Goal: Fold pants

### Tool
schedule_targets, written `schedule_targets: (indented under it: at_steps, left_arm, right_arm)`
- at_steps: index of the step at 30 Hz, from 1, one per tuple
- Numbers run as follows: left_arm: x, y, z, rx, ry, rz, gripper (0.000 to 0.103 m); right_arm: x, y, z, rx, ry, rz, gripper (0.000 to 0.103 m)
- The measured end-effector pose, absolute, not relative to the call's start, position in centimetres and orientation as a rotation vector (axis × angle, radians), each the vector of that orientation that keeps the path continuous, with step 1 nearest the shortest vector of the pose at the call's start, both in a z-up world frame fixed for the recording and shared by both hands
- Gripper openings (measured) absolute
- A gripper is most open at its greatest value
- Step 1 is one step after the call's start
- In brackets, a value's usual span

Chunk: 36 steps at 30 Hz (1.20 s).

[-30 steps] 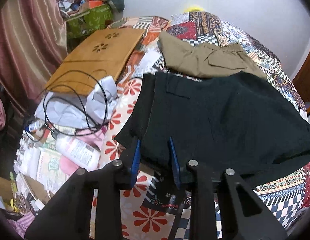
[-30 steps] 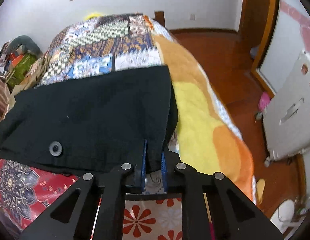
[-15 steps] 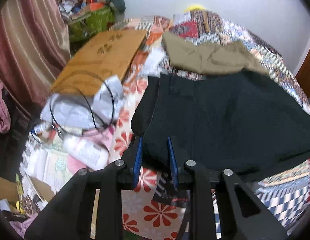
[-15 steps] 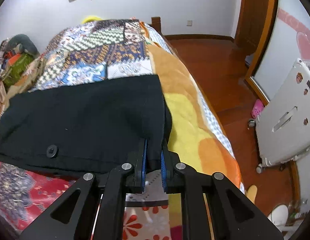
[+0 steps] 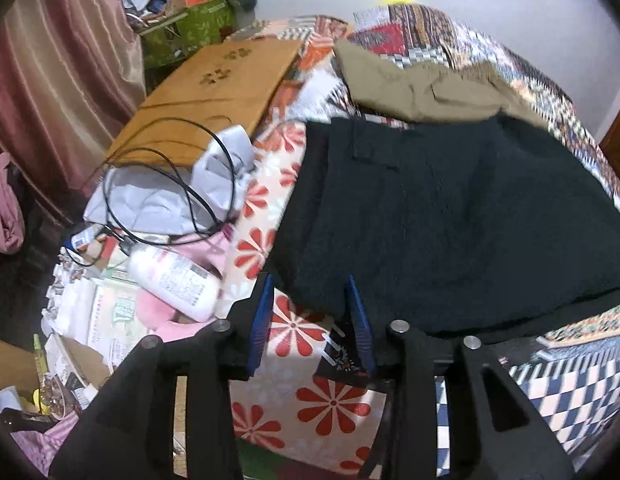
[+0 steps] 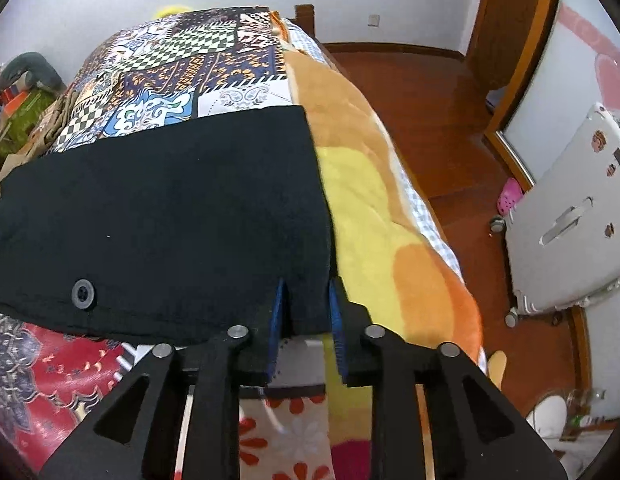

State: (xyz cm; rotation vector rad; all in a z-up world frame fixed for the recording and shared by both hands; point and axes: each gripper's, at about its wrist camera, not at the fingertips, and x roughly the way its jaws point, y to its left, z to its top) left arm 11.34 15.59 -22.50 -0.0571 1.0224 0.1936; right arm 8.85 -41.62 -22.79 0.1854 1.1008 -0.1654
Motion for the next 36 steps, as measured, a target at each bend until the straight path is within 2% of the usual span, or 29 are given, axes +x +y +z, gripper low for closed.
schedule_targets:
  at_steps: [3,7,9,13,20,23,36]
  left_arm:
    - [11.6,15.2,-19.9,-0.091,0.963,0.159,0.039]
    - [13.1,12.2,-17.5,-0.095,0.905,0.049,0.048]
    - [13.9,10.1,-17.1,-0.073,0.894,-0.003,0.052]
    - [15.7,5.4,-18.1,-0.035,0.919,-0.125,0.052]
    - [16.5,-0.2,-22.6,0.019,1.042,-0.22,0.052]
    - [15.1,-0.8,-23.2,0.059,1.001,-0.182,0.06]
    - [12.4,0.6,-23.2,0.021,1.012,-0.184,0.064]
  right_arm:
    - [8.8,-40.9,-20.6,0.186,1.048,-0.137,0.022]
    - [10.4,-38.0,-17.3,0.184,0.956,-0.007,0.04]
    - [11.4,-36.1,-16.3,0.177,0.928,0.068,0.041]
    - [13.9,-31.2,-15.7,0.183,0.903,0.248,0.042]
    - [16.5,-24.4,-19.7,0.129,1.01,0.408,0.042]
    - [15.5,-23.2,-21.5,0.057,1.043,0.405,0.042]
    - [12.4,-25.3,-21.0,0.13,1.058,0.403,0.044]
